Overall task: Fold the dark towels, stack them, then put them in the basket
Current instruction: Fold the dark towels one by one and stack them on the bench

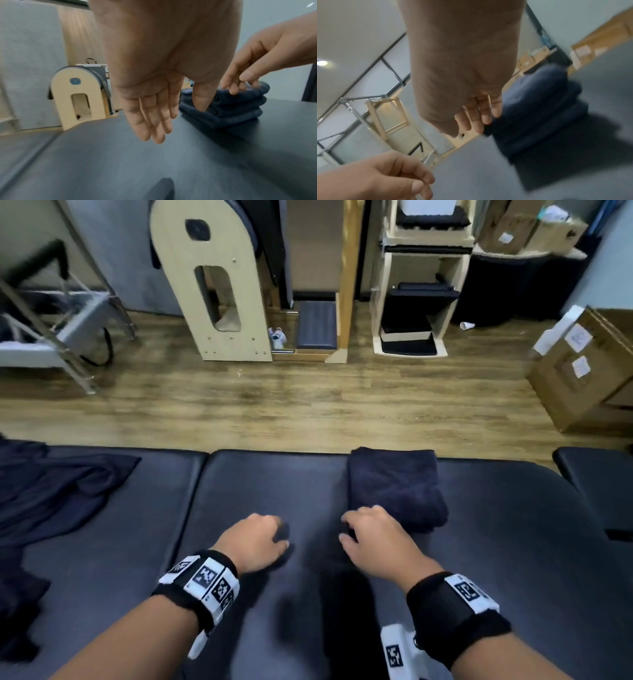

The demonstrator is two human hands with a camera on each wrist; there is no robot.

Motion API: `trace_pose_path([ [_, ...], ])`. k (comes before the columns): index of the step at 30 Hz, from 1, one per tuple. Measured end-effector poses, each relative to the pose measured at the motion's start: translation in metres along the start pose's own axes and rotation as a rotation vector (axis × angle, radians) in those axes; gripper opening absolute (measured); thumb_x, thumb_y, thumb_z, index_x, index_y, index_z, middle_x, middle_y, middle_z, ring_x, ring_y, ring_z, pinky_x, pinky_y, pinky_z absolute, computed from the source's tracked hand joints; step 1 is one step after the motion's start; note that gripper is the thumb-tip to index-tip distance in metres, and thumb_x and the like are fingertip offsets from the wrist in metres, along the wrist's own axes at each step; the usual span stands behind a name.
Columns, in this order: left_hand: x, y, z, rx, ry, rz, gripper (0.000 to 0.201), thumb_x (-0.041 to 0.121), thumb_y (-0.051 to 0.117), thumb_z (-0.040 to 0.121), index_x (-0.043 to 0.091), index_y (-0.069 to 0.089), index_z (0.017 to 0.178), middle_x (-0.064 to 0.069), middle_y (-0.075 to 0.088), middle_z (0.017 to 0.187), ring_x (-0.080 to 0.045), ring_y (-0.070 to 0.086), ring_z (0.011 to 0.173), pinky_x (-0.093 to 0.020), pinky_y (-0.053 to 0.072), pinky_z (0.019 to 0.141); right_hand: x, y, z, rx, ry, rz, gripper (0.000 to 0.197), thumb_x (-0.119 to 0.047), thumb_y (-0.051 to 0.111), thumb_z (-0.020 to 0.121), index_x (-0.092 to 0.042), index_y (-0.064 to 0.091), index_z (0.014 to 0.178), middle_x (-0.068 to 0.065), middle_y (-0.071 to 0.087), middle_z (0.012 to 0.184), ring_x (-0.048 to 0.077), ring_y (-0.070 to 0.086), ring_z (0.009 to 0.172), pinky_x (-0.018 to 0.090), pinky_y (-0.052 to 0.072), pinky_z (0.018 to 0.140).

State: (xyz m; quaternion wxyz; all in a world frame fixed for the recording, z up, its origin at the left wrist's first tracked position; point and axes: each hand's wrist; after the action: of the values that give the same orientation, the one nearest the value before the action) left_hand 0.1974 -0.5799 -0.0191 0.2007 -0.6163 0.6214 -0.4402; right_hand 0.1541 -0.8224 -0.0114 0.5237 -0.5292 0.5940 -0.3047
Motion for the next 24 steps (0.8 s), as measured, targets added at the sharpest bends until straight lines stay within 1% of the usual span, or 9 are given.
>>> trace_pose_path([
  [1, -0.015, 0.003, -0.015, -0.003, -0.014, -0.002, 0.025, 0.046, 0.057, 0.09, 0.028, 0.061, 0.106, -0.002, 0.067, 0.112, -0.027, 0.064, 0.107, -0.033, 0.051, 0.089, -0.014, 0.008, -0.001, -0.041, -0.007, 0.002, 0.032, -0.042, 0.049, 0.095, -0.02, 0.062, 0.116, 0.001, 0.063, 0.114, 0.028, 0.054, 0.11, 0.041, 0.048, 0.094],
  [3, -0.05, 0.006, -0.045, -0.005, -0.057, -0.003, 0.018, 0.045, 0.057, 0.09, 0.027, 0.055, 0.091, -0.004, 0.068, 0.108, -0.029, 0.064, 0.104, -0.031, 0.05, 0.084, -0.045, 0.031, 0.0, -0.12, -0.01, 0.028, 0.038, -0.046, 0.049, 0.093, -0.022, 0.061, 0.12, 0.001, 0.063, 0.12, 0.029, 0.055, 0.116, 0.042, 0.048, 0.097],
  [6, -0.112, 0.01, -0.079, -0.006, -0.161, -0.022, 0.023, 0.044, 0.056, 0.089, 0.024, 0.048, 0.08, -0.006, 0.067, 0.104, -0.032, 0.064, 0.103, -0.032, 0.048, 0.081, -0.09, 0.063, 0.004, -0.187, -0.04, 0.123, 0.051, -0.053, 0.045, 0.088, -0.021, 0.06, 0.125, -0.003, 0.06, 0.123, 0.025, 0.057, 0.12, 0.043, 0.049, 0.1],
  [11, -0.222, 0.008, -0.118, 0.049, -0.242, -0.029, 0.026, 0.044, 0.056, 0.087, 0.021, 0.063, 0.097, -0.005, 0.068, 0.106, -0.03, 0.064, 0.103, -0.032, 0.051, 0.084, -0.18, 0.093, 0.021, -0.222, -0.094, 0.172, 0.054, -0.049, 0.053, 0.094, -0.021, 0.055, 0.141, -0.003, 0.057, 0.139, 0.022, 0.053, 0.13, 0.034, 0.041, 0.11],
  [14, -0.286, 0.003, -0.133, 0.08, -0.257, -0.006, 0.023, 0.045, 0.053, 0.084, 0.024, 0.058, 0.093, -0.005, 0.066, 0.107, -0.033, 0.064, 0.103, -0.037, 0.053, 0.087, -0.239, 0.105, 0.036, -0.255, -0.095, 0.166, 0.054, -0.045, 0.054, 0.097, -0.018, 0.052, 0.144, 0.001, 0.054, 0.147, 0.023, 0.049, 0.136, 0.032, 0.037, 0.113],
  [17, -0.352, 0.003, -0.154, 0.13, -0.261, 0.077, 0.015, 0.031, 0.052, 0.086, 0.019, 0.055, 0.095, -0.007, 0.062, 0.11, -0.033, 0.061, 0.104, -0.038, 0.051, 0.082, -0.306, 0.117, 0.051, -0.291, -0.081, 0.125, 0.048, -0.042, 0.055, 0.098, -0.015, 0.057, 0.137, 0.005, 0.059, 0.141, 0.026, 0.053, 0.131, 0.035, 0.041, 0.109],
  [20, -0.407, 0.01, -0.172, 0.161, -0.272, 0.246, 0.035, 0.028, 0.056, 0.083, 0.021, 0.055, 0.118, -0.003, 0.052, 0.123, -0.027, 0.051, 0.118, -0.041, 0.048, 0.09, -0.357, 0.126, 0.066, -0.3, -0.063, 0.118, 0.043, -0.044, 0.056, 0.095, -0.014, 0.063, 0.124, 0.005, 0.068, 0.125, 0.026, 0.061, 0.118, 0.039, 0.048, 0.1],
  [22, -0.441, 0.013, -0.182, 0.108, -0.308, 0.272, 0.058, 0.041, 0.064, 0.08, 0.024, 0.045, 0.132, -0.003, 0.045, 0.132, -0.027, 0.044, 0.125, -0.044, 0.043, 0.094, -0.388, 0.13, 0.074, -0.311, -0.063, 0.119, 0.044, -0.047, 0.056, 0.092, -0.018, 0.064, 0.124, 0.001, 0.07, 0.122, 0.024, 0.063, 0.117, 0.038, 0.049, 0.1],
  [24, -0.464, 0.015, -0.188, 0.047, -0.303, 0.253, 0.065, 0.05, 0.068, 0.079, 0.024, 0.043, 0.133, -0.003, 0.043, 0.134, -0.027, 0.042, 0.127, -0.045, 0.042, 0.096, -0.411, 0.132, 0.08, -0.324, -0.071, 0.113, 0.045, -0.047, 0.056, 0.091, -0.018, 0.063, 0.125, 0.001, 0.07, 0.124, 0.022, 0.062, 0.119, 0.038, 0.049, 0.102],
])
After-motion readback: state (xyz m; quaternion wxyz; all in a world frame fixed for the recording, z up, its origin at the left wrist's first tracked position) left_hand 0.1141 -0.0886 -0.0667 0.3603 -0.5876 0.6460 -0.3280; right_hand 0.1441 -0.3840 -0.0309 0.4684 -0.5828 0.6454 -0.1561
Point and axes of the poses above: each hand's wrist, its own z-axis towards the middle knuckle, its own y-axis out of the palm, x = y × z
